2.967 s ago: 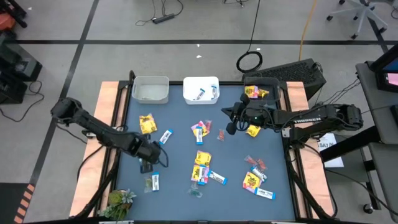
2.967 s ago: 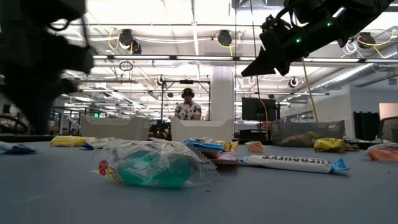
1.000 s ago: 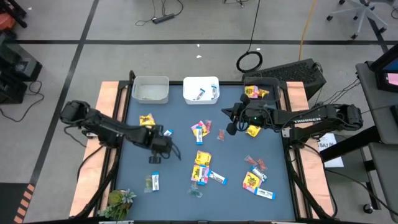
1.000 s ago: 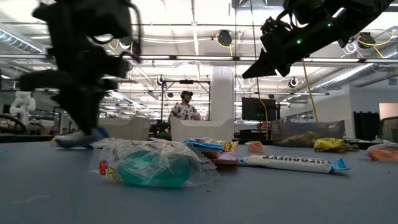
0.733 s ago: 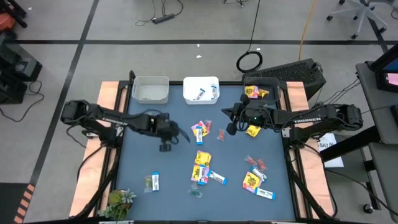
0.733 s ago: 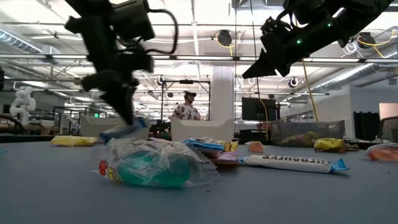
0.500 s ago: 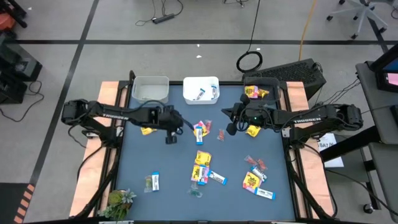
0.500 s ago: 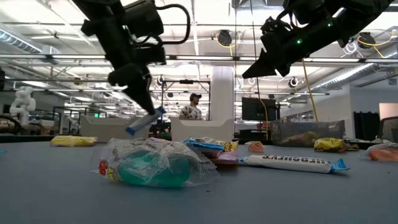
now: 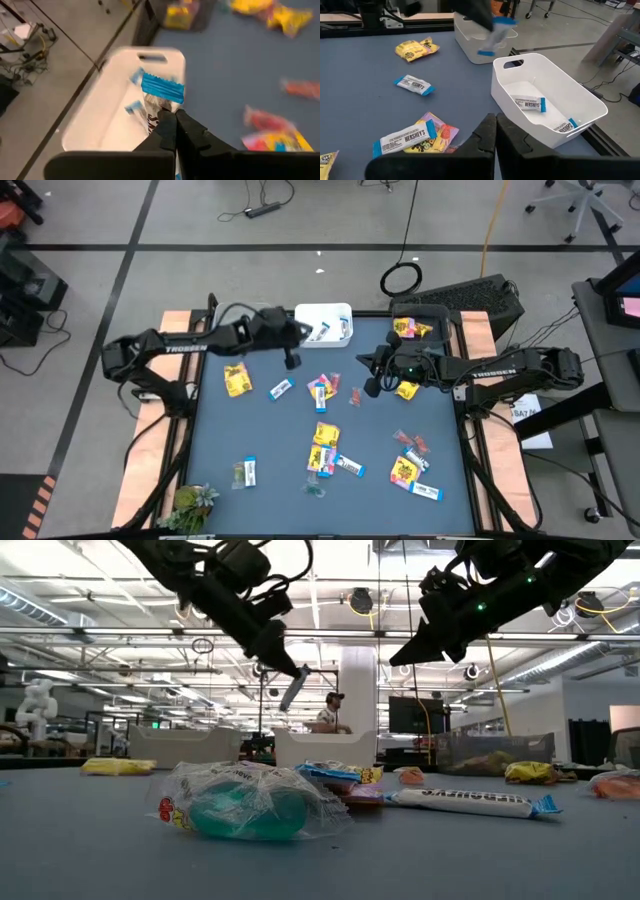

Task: Sort candy
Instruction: Put the white chocolate into the white bin

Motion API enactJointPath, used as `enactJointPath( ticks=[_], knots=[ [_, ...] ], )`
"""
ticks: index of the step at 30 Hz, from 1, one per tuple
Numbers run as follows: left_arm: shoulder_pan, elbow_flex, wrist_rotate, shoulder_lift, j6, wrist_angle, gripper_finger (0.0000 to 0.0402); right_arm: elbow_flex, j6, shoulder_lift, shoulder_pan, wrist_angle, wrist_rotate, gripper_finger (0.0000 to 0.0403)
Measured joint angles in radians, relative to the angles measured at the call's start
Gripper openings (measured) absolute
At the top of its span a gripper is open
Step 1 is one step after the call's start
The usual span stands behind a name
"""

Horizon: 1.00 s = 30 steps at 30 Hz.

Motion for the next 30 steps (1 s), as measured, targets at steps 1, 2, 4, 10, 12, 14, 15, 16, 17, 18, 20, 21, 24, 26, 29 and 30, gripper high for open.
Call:
enactJointPath(
  ticks=[1,2,4,10,12,14,15,16,17,18,20,21,24,26,29,30],
  knots=[
    [0.019,0.011,0.018,0.011,0.005,0.007,0.0001,0.0,0.0,0.0,0.0,0.0,0.0,0.0],
    [0.036,0.02,0.033,0.027,0.017,0.019,0.0001,0.0,0.0,0.0,0.0,0.0,0.0,0.0],
    [0.066,0.052,0.058,0.073,0.026,0.036,0.0001,0.0,0.0,0.0,0.0,0.0,0.0,0.0],
    [0.131,0.19,0.13,0.235,0.067,-0.03,0.0001,0.0,0.0,0.0,0.0,0.0,0.0,0.0],
    [0.151,0.243,0.133,0.282,0.086,-0.077,0.0,0.0,0.0,0.0,0.0,0.0,0.0,0.0],
    [0.168,0.289,0.133,0.32,0.101,-0.129,0.0,0.0,-0.003,0.0,0.0,0.0,0.0,0.0],
    [0.175,0.311,0.134,0.341,0.104,-0.145,0.0,0.0,-0.007,0.0,0.0,0.0,0.0,0.0],
    [0.183,0.328,0.14,0.359,0.105,-0.166,0.0,0.0,-0.009,0.0,0.0,0.0,0.0,0.0],
    [0.19,0.342,0.16,0.375,0.105,-0.185,0.0,0.0,-0.009,0.0,0.0,0.0,0.0,0.0],
    [0.197,0.353,0.18,0.392,0.104,-0.197,0.0,0.0,-0.009,0.0,0.0,0.0,0.0,0.0],
    [0.207,0.371,0.207,0.419,0.105,-0.209,0.0,0.0,-0.01,0.0,0.0,0.0,0.0,0.0],
    [0.212,0.374,0.216,0.43,0.105,-0.216,0.0,0.0,-0.01,0.0,0.0,0.0,0.0,0.0],
    [0.216,0.376,0.222,0.447,0.121,-0.227,0.0001,0.0,-0.009,0.0,0.0,0.0,0.0,0.0],
    [0.216,0.376,0.212,0.447,0.121,-0.224,0.001,0.0,-0.009,0.0,0.0,-0.001,0.0,0.0],
    [0.216,0.377,0.204,0.435,0.121,-0.224,0.0035,0.0,-0.009,0.0,0.0,-0.001,0.0,0.0],
    [0.216,0.377,0.2,0.428,0.122,-0.223,0.0043,0.0,-0.009,0.0,0.0,-0.003,0.0,0.0]
  ],
)
